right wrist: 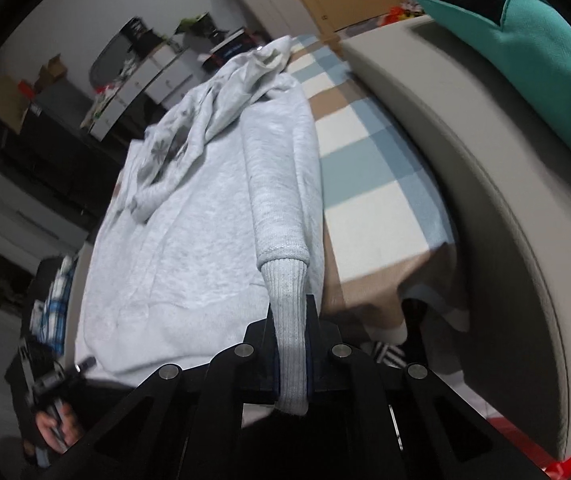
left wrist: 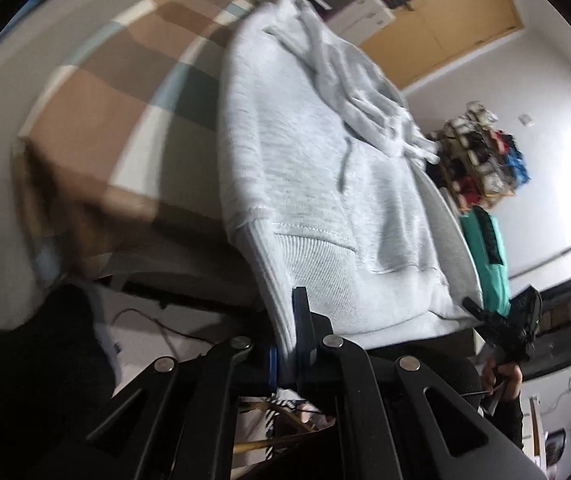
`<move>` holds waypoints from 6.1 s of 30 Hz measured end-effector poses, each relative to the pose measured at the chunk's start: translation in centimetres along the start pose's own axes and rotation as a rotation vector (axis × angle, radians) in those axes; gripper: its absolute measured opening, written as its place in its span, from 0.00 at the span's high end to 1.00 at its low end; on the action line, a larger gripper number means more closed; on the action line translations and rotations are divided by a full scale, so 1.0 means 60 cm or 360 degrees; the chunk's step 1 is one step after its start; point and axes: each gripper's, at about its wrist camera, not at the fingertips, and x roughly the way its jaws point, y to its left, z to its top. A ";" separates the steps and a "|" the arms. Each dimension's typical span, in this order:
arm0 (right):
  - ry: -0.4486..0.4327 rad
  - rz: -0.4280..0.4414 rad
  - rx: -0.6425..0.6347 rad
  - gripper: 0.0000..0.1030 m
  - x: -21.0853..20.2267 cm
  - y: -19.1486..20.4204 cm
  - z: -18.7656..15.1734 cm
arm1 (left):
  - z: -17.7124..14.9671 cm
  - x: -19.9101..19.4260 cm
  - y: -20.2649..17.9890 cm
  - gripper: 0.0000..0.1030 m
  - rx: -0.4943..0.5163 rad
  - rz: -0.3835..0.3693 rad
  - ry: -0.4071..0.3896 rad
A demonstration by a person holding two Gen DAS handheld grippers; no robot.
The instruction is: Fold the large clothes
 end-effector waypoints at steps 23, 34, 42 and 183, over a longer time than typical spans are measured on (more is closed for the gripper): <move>0.0148 0.0161 0.0071 0.74 0.060 -0.024 0.007 | 0.040 0.032 0.021 1.00 -0.0101 0.0229 0.0196; -0.0114 0.0242 -0.0021 0.93 -0.003 -0.025 -0.035 | 0.009 -0.014 0.022 1.00 -0.0023 0.0122 0.0126; -0.0122 0.0258 -0.0119 0.93 -0.034 0.002 -0.057 | 0.014 -0.016 -0.014 1.00 0.0136 0.0095 0.0105; 0.0153 -0.0384 -0.0676 0.15 0.370 0.261 0.253 | 0.394 0.183 -0.127 0.24 0.0275 0.0189 0.0423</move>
